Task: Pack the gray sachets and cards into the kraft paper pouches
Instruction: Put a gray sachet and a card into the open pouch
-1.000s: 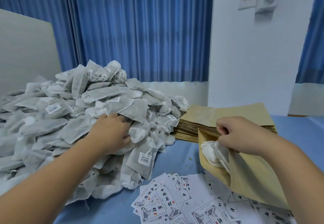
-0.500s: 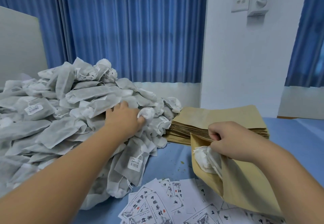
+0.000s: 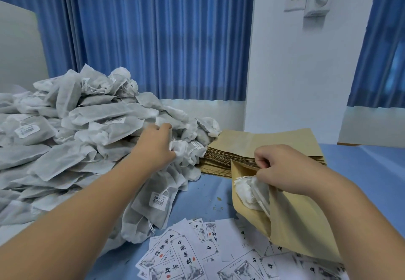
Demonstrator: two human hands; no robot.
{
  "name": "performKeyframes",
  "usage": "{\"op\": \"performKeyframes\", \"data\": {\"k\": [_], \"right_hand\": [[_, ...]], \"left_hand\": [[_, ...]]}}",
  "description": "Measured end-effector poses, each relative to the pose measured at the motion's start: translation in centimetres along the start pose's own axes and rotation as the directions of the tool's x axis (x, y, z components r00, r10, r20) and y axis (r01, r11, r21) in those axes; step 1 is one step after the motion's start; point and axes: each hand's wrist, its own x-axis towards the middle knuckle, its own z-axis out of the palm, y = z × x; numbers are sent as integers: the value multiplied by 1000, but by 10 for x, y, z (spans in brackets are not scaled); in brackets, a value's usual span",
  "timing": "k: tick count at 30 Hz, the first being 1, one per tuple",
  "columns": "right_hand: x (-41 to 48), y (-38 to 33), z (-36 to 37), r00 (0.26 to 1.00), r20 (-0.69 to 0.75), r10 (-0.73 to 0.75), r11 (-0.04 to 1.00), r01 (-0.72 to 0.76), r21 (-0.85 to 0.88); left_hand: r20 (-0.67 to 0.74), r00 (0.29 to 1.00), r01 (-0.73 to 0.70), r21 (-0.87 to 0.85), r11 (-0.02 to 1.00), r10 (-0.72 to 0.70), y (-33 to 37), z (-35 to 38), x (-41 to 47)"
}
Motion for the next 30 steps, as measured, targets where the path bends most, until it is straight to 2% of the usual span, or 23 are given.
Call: {"op": "performKeyframes", "data": {"k": [3,7,12,16,19,22,24,26,28,30], "right_hand": [[-1,0,-1,1000,-6,-6,1000,6,3],[-2,1,-2,1000,-15,-13,1000,13,9],[-2,2,-3,1000,-26,-13,1000,14,21],[-2,3,-4,999,-30,-9,999,10,33],[-2,4,-5,999,-31,-10,999,11,35],[-3,5,-7,999,-36,-1,999,2,40],[-3,5,-8,999,-40,-3,999,4,38],[-3,6,-9,999,-45,-8,999,9,33],[-3,7,-9,998,-59,-15,1000,17,26],[-3,8,-10,996,-91,-20,1000,22,21]], "left_hand": [[-14,1000,25,12,1000,-25,0,1,-1],[6,994,-108,28,994,108,0,1,-6],[88,983,-167,41,985,163,-1,10,-13],[55,989,-145,131,981,139,-2,16,-17],[87,989,-133,166,977,120,-4,16,-16],[30,986,-163,113,980,161,-2,15,-18],[-51,978,-197,66,978,201,4,15,-22],[-157,957,-252,-52,966,242,14,13,-28],[-235,923,-353,-199,914,305,31,10,-38],[-201,899,-436,-348,830,389,51,7,-55]]}}
